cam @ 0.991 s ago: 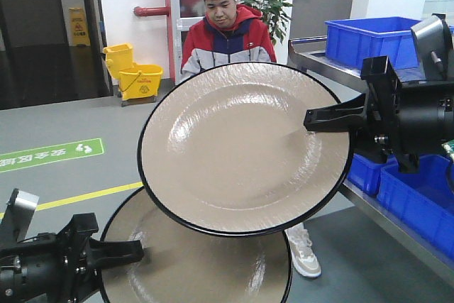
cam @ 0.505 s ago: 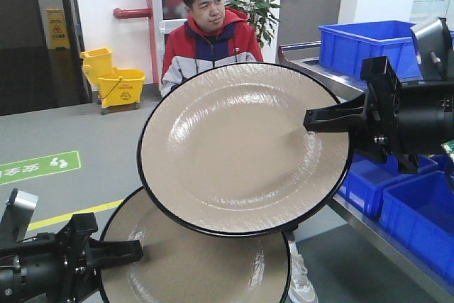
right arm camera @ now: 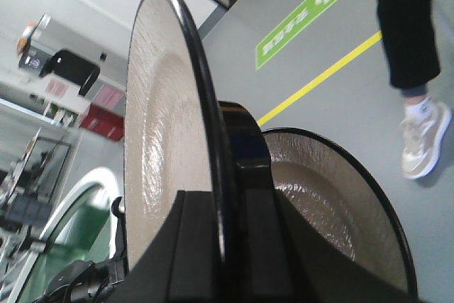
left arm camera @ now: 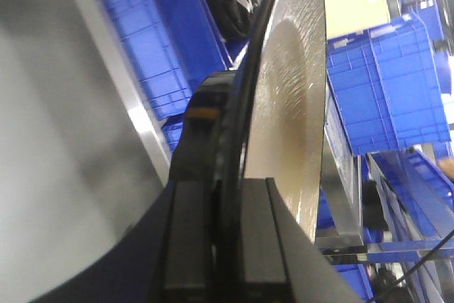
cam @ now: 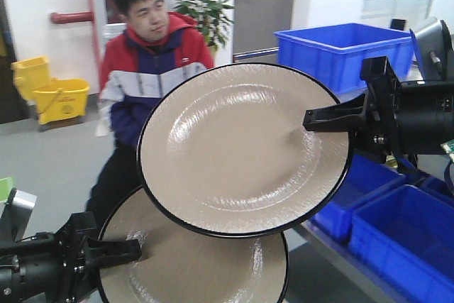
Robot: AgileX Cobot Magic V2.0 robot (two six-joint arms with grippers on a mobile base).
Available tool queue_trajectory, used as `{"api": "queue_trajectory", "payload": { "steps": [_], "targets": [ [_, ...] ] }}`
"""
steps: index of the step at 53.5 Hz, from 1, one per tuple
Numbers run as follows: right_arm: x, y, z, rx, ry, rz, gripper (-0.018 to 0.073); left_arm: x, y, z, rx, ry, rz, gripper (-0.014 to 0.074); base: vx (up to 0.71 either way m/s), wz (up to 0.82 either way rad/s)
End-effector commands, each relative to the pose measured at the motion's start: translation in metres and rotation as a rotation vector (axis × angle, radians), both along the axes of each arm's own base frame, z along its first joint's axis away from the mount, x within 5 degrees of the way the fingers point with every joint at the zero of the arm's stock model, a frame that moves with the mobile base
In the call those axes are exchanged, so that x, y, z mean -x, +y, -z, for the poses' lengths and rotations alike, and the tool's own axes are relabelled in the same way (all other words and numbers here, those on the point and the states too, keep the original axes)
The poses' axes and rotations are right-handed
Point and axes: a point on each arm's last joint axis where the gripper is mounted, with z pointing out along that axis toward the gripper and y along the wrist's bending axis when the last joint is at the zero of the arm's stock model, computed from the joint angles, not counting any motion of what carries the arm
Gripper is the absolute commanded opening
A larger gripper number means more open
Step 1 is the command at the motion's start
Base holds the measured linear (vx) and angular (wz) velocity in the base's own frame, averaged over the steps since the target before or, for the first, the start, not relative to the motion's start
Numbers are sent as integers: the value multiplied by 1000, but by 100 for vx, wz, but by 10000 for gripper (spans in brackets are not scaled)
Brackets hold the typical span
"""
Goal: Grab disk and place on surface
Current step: 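Hold both plates while the base drives to the steel table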
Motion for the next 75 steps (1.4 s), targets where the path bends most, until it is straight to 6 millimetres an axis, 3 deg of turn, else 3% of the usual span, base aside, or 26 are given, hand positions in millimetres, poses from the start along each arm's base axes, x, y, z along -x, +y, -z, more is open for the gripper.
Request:
{"api": "queue_trajectory", "payload": {
  "steps": [1, 75],
  "targets": [
    [11, 1, -32, -134, -81, 26, -8, 3, -4, -29, 151, -58, 6, 1, 41, -45],
    [11, 1, -32, -134, -81, 26, -8, 3, -3, -29, 150, -57, 2, 1, 39, -55]
  ]
}}
